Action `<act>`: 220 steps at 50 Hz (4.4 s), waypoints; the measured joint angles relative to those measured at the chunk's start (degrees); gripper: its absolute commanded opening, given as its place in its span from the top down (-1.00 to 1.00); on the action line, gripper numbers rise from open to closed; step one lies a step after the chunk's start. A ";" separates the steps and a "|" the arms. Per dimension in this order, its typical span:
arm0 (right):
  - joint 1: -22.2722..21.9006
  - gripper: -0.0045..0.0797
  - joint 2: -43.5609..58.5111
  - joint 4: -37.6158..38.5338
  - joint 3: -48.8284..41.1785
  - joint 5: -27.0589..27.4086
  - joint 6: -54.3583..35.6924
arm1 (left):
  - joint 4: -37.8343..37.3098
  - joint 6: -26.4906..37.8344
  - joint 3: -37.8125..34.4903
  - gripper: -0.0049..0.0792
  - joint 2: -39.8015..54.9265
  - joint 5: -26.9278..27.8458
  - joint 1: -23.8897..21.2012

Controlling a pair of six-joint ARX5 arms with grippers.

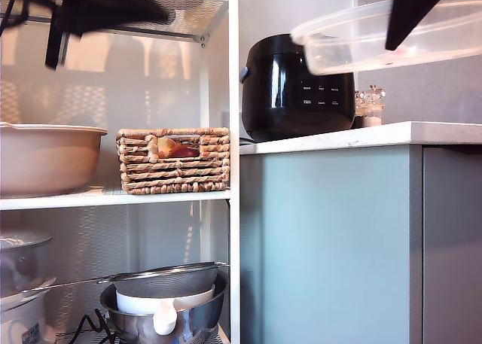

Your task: Pick up the plastic microwave lid from the counter next to you, then place it on the shelf

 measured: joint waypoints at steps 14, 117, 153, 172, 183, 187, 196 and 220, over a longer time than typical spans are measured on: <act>12.59 0.92 0.24 2.36 0.00 3.19 -0.02 | -0.68 -17.77 2.51 -0.52 0.00 -0.44 0.00; 33.44 0.41 1.53 5.49 0.00 16.90 -0.42 | -14.45 -14.40 4.07 0.93 0.57 -16.55 -4.81; 39.28 0.16 1.51 0.02 8.26 20.52 7.06 | -13.09 -12.85 4.07 0.93 6.38 -24.11 -3.89; 39.78 0.92 -1.88 0.85 13.81 20.72 40.57 | -12.85 -12.87 4.07 0.93 6.36 -27.28 -1.03; 32.74 0.92 -8.24 6.14 13.81 18.75 46.12 | -13.07 -12.87 4.07 0.93 6.36 -27.39 0.92; 28.46 0.92 -10.08 8.41 13.81 15.50 45.62 | -13.09 -12.87 4.07 0.93 6.36 -27.41 1.36; 16.96 0.92 -10.64 13.14 13.25 7.23 43.63 | -13.18 -13.29 4.07 0.93 6.36 -27.39 2.16; -2.97 0.92 -10.36 26.25 -0.33 -13.70 32.83 | -15.89 -24.81 4.07 0.93 6.36 -33.53 2.71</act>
